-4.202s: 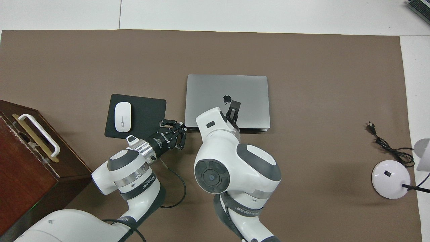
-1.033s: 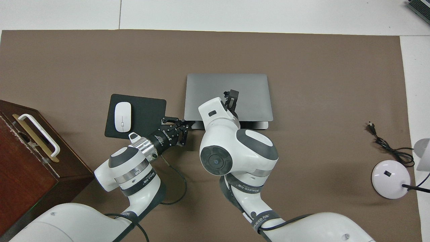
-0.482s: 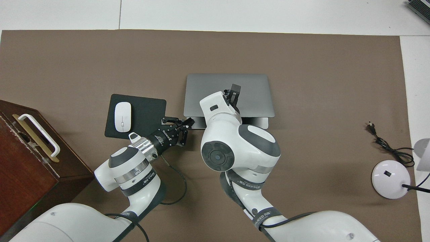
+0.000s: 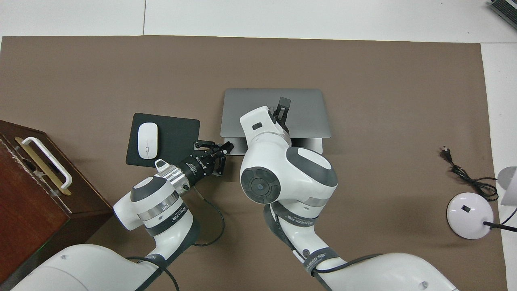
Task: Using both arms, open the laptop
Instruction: 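Lift the laptop lid upward with the right gripper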
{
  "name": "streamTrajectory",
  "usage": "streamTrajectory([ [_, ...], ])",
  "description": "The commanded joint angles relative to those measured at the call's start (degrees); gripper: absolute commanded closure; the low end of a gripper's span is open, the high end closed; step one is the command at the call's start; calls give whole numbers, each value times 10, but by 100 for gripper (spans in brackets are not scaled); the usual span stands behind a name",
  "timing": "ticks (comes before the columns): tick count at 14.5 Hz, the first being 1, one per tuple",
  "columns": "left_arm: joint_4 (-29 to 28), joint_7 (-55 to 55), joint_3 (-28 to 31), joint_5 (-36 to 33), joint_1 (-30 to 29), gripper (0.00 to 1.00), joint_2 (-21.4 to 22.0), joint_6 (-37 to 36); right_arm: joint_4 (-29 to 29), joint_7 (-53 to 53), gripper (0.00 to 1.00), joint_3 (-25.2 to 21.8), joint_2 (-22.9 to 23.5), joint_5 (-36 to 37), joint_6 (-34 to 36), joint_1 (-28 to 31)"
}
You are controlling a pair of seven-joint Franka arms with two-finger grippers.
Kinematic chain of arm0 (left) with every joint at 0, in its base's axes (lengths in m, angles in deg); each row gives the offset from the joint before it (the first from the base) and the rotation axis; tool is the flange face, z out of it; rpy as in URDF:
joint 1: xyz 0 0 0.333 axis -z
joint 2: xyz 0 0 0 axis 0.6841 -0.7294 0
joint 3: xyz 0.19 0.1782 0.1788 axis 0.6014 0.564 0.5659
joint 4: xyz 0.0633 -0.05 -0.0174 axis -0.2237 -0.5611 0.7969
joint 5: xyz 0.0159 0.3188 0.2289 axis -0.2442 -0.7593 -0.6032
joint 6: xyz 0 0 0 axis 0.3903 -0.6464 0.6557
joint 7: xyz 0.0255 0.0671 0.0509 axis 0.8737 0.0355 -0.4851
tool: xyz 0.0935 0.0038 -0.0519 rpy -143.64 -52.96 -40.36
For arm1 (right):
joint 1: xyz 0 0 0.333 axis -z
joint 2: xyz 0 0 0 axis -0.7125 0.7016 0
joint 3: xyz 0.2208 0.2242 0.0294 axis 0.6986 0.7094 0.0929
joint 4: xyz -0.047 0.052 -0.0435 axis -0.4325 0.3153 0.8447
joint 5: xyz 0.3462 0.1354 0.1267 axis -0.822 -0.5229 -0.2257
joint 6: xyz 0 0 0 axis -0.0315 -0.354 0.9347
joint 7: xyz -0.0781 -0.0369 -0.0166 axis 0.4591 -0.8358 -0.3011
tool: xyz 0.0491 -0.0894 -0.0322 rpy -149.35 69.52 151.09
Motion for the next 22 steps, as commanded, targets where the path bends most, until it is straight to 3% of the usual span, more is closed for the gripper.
streamTrajectory([
  [1, 11, 27, -5, 13, -7, 100, -36, -3, -19, 13, 0, 2, 10, 24, 11, 7],
  [22, 11, 31, -5, 12, -7, 100, -36, -3, -71, 6, 0, 3, 13, 65, 41, 7],
])
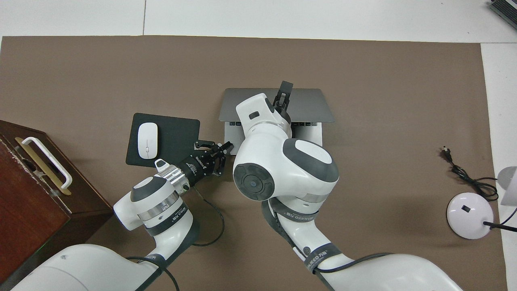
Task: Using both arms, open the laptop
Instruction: 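Lift the laptop lid upward with the right gripper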
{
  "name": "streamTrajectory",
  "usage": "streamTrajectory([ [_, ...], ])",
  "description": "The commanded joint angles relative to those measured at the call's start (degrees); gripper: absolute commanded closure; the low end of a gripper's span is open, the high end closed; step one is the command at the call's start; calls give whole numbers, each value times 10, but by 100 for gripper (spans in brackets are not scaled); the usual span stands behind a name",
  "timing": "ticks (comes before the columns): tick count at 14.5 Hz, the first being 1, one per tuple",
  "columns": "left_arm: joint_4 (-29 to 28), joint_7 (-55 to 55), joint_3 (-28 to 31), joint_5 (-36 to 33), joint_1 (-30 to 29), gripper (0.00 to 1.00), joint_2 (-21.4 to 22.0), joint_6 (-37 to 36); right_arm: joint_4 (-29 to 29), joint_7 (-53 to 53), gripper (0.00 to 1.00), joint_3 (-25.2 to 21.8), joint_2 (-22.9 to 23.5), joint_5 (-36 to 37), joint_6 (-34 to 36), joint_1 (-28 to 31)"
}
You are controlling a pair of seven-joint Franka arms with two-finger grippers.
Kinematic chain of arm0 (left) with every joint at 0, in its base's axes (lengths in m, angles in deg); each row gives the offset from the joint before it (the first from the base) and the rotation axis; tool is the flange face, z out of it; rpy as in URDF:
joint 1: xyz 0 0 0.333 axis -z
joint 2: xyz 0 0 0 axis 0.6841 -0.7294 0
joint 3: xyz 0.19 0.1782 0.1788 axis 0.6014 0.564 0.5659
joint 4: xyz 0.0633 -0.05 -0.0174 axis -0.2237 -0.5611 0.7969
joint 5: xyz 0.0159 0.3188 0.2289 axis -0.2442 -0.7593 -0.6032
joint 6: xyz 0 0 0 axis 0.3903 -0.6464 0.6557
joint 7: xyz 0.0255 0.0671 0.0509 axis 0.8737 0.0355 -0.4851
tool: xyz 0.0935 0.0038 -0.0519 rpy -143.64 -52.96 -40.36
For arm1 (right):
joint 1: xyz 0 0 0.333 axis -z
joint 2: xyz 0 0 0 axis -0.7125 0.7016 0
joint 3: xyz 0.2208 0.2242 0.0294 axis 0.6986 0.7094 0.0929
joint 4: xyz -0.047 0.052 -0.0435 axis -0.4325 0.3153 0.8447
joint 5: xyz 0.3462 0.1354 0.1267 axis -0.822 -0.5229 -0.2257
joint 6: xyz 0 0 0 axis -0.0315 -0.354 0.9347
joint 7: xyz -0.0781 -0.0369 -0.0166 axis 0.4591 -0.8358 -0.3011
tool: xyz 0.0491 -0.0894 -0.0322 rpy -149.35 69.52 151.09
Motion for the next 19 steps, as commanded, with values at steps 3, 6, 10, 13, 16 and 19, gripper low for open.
streamTrajectory([
  [3, 11, 21, -4, 12, -6, 100, -36, -1, -31, 6, 0, 3, 16, 24, 3, 11],
  [6, 12, 21, -4, 12, -6, 100, -36, -1, -45, 6, 0, 4, 22, 35, 4, 15],
  [10, 12, 22, -4, 12, -6, 100, -36, -1, -60, 6, 0, 4, 29, 37, 4, 22],
  [13, 12, 22, -4, 12, -6, 100, -36, -1, -68, 1, 0, 4, 32, 37, 5, 22],
  [16, 12, 22, -4, 12, -6, 100, -36, -1, -81, -9, 0, 4, 37, 38, 18, 22],
  [19, 12, 22, -4, 12, -6, 100, -36, -1, -101, -13, 0, 4, 44, 38, 24, 19],
])
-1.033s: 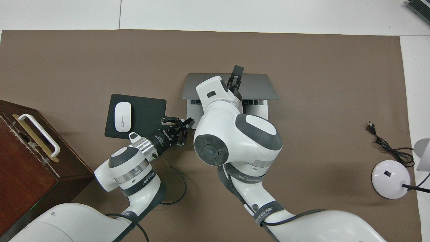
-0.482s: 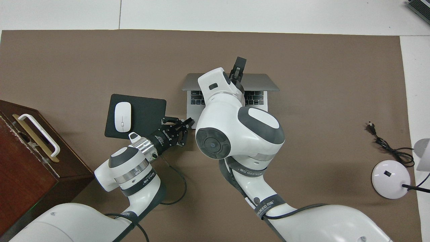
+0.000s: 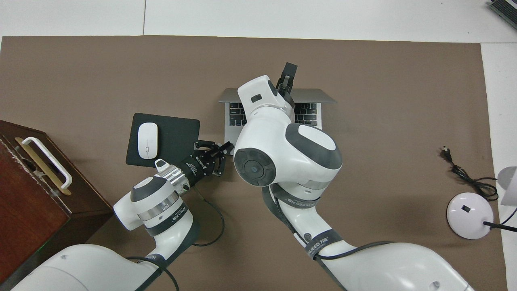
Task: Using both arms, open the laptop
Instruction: 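Lift the laptop lid upward with the right gripper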
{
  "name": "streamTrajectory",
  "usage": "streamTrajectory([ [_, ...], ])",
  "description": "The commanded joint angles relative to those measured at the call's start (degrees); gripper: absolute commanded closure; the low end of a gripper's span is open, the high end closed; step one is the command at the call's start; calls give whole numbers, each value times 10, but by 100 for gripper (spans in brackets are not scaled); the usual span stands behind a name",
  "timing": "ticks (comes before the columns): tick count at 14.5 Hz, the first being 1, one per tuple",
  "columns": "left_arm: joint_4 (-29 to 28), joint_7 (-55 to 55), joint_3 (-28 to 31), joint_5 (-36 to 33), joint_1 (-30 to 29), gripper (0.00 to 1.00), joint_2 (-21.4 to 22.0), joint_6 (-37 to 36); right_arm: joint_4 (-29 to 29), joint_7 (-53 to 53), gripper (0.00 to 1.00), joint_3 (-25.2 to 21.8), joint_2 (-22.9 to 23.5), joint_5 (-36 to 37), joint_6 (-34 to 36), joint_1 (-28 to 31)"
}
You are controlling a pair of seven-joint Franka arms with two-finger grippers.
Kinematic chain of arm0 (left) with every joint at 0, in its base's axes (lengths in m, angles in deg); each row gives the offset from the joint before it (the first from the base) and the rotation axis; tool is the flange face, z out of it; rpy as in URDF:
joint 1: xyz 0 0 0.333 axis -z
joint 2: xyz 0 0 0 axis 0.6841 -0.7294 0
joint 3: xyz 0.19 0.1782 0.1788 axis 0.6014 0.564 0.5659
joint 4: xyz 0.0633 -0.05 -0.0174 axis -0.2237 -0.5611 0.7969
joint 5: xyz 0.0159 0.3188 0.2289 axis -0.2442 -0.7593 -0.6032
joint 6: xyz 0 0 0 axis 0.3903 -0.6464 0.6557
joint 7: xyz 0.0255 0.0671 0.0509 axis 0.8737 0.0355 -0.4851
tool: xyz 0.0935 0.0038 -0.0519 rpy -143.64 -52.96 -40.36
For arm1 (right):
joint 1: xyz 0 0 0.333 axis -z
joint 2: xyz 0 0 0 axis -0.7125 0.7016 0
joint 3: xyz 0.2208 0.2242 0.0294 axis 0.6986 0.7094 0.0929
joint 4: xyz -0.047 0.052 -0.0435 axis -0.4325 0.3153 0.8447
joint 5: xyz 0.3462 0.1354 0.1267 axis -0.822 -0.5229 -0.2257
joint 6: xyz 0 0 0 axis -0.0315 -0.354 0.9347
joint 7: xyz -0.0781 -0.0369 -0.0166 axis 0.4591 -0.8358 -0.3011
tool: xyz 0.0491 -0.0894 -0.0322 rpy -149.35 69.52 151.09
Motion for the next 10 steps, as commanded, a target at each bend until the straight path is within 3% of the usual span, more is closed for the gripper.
streamTrajectory([
  [1, 12, 22, -4, 12, -5, 100, -36, -1, -32, -8, 0, 4, 16, 18, 13, 2],
  [10, 12, 22, -4, 12, -5, 100, -37, 0, -83, -8, 0, 6, 41, 16, 17, 7],
])
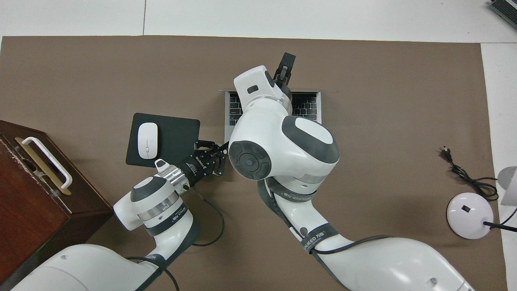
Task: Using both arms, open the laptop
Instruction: 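Lift the laptop lid upward with the right gripper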
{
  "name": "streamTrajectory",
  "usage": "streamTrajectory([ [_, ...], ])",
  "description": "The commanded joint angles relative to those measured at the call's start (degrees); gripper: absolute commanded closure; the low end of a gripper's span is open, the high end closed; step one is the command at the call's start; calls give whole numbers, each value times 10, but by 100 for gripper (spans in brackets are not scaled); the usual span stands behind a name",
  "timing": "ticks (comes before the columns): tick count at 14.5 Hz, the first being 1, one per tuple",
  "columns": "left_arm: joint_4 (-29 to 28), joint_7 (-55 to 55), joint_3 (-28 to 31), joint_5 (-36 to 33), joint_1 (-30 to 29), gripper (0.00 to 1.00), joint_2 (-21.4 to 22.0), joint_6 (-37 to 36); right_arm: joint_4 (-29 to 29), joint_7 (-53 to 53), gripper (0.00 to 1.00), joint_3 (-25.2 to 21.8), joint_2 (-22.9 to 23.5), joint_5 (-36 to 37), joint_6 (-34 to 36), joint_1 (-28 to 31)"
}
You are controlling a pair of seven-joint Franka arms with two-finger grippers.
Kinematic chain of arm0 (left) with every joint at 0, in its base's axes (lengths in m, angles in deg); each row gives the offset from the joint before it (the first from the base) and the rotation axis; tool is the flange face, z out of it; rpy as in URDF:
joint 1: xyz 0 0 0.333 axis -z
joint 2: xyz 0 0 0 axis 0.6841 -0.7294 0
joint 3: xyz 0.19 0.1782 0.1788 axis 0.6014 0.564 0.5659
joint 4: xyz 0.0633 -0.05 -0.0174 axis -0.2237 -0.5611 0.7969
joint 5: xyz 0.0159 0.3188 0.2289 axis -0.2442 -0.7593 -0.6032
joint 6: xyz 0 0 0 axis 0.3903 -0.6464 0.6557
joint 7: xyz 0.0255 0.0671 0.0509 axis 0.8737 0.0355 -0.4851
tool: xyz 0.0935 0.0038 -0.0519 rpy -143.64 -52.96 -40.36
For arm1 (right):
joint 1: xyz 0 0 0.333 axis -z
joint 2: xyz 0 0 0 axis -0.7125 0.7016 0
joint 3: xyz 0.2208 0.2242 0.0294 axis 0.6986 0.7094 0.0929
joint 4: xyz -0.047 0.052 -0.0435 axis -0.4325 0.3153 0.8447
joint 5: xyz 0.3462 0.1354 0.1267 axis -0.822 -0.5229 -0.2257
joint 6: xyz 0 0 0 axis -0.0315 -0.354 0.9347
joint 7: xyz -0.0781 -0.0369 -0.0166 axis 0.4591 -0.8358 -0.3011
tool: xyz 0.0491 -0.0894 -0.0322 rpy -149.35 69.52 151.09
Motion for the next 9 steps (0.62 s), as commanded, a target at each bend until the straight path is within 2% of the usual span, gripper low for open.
streamTrajectory([
  [1, 12, 22, -4, 12, -5, 100, -37, -1, -35, -7, 0, 5, 21, 15, 4, 8],
  [9, 13, 23, -4, 12, -5, 100, -37, 0, -105, -23, 0, 7, 63, 3, -2, 27],
])
